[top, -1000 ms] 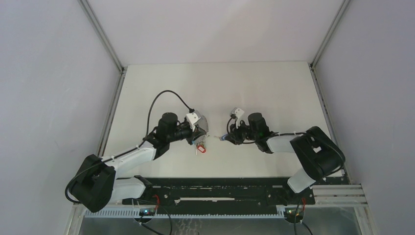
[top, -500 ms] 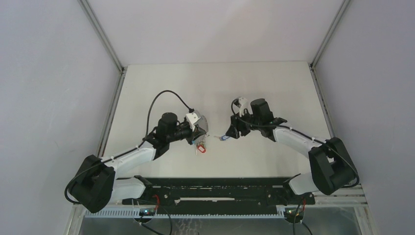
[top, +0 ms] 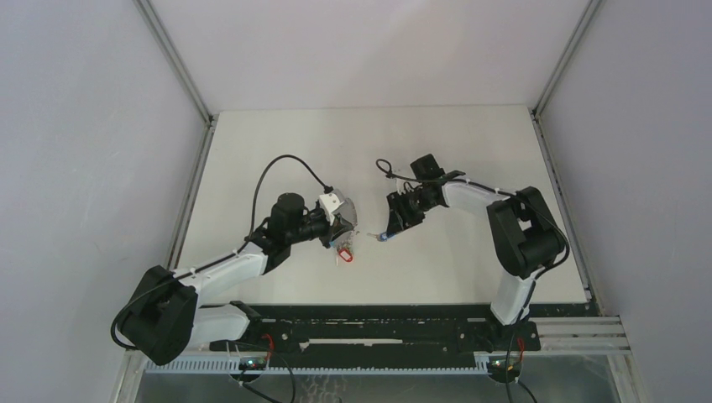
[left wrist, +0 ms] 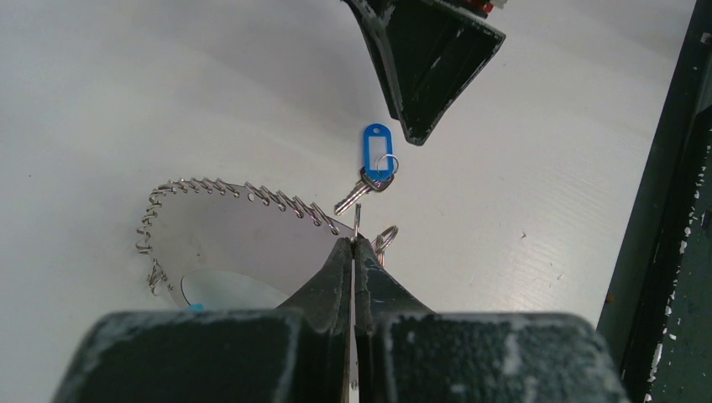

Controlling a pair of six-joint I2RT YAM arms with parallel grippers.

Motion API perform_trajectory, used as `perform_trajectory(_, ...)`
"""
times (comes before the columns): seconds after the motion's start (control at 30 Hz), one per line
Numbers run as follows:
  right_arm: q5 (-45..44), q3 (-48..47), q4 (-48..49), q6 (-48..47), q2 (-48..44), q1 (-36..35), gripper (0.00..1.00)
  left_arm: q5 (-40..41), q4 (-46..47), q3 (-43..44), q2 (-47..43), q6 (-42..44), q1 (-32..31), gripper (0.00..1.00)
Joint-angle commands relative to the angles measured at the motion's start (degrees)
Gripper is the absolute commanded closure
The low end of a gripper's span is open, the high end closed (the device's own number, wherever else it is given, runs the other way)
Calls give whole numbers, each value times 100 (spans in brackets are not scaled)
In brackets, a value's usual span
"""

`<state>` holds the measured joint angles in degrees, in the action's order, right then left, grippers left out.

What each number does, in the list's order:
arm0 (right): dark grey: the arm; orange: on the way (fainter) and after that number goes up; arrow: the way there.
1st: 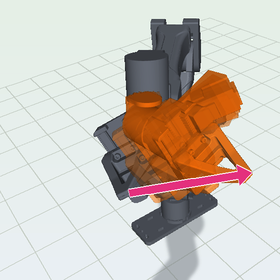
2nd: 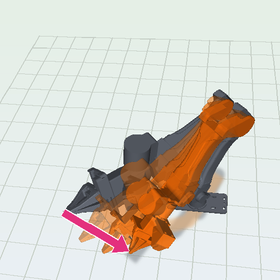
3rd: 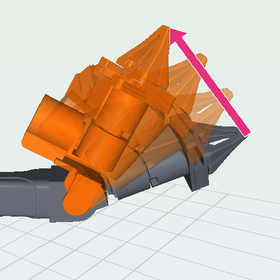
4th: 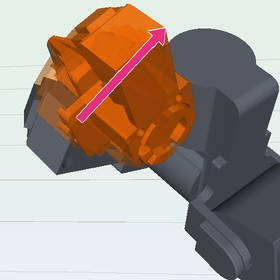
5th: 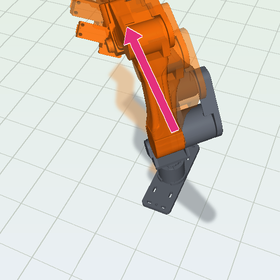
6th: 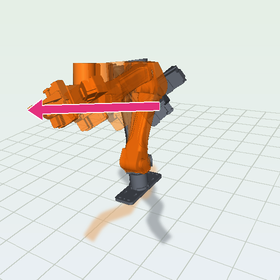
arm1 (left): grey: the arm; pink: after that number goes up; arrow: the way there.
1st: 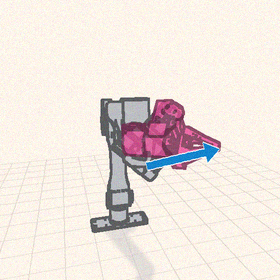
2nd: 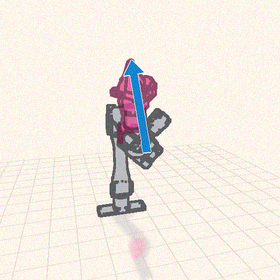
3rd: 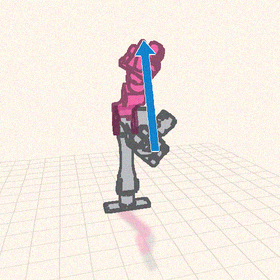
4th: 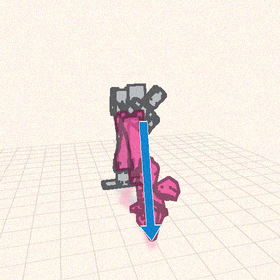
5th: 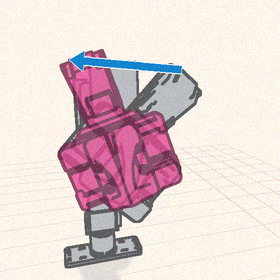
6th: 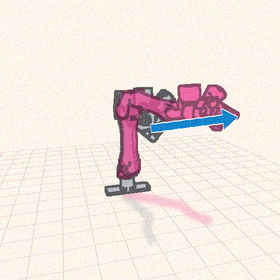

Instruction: Put the keys on the keyring

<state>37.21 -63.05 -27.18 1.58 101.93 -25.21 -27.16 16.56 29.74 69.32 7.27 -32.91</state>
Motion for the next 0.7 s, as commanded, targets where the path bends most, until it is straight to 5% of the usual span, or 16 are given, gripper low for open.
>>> perform_trajectory(0.0,323,-349,-180,-154,204,-6,63,-21,239,151,-135,118,21,100)
perform_trajectory(0.67,583,-565,191,90,902,19,74,-79,244,173,-85,120,21,100)
